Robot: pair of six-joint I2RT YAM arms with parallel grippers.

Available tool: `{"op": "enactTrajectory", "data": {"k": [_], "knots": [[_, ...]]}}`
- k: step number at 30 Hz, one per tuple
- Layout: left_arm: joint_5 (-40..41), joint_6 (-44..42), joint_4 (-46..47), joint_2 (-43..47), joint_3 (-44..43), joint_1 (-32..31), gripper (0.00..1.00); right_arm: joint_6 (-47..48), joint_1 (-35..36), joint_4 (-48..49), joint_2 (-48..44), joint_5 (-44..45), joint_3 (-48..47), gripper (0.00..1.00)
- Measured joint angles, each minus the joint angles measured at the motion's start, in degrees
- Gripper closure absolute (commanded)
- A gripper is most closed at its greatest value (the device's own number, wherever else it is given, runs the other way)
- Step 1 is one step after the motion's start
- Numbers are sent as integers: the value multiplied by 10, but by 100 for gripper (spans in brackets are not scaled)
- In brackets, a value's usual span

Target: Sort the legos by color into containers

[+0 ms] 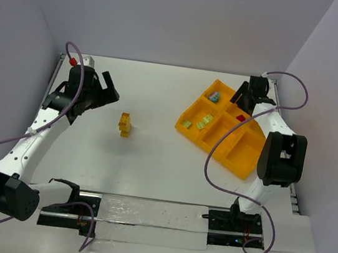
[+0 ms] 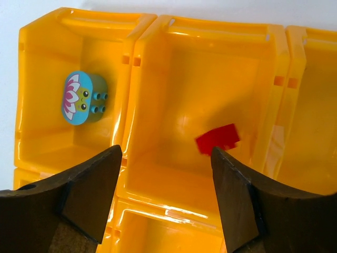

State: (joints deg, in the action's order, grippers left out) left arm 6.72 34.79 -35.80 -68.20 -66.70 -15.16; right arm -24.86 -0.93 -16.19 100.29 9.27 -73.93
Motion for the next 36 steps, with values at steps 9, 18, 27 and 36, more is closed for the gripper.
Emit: {"op": "enactTrajectory", "data": {"k": [9,18,27,36], "knots": [[-13,-19,-1,-26,-6,-1,4,3,12,1,-86,-11,32,23],[-9,-20,-1,-146,-8,-36,3,14,214,11,-232,-18,61,16],[0,-27,0,-199,-8,-75,17,14,232,-9,-241,-17,116,16],[50,-27,-13,-245,-9,-104,38,15,232,-14,-243,-11,126,16]]}}
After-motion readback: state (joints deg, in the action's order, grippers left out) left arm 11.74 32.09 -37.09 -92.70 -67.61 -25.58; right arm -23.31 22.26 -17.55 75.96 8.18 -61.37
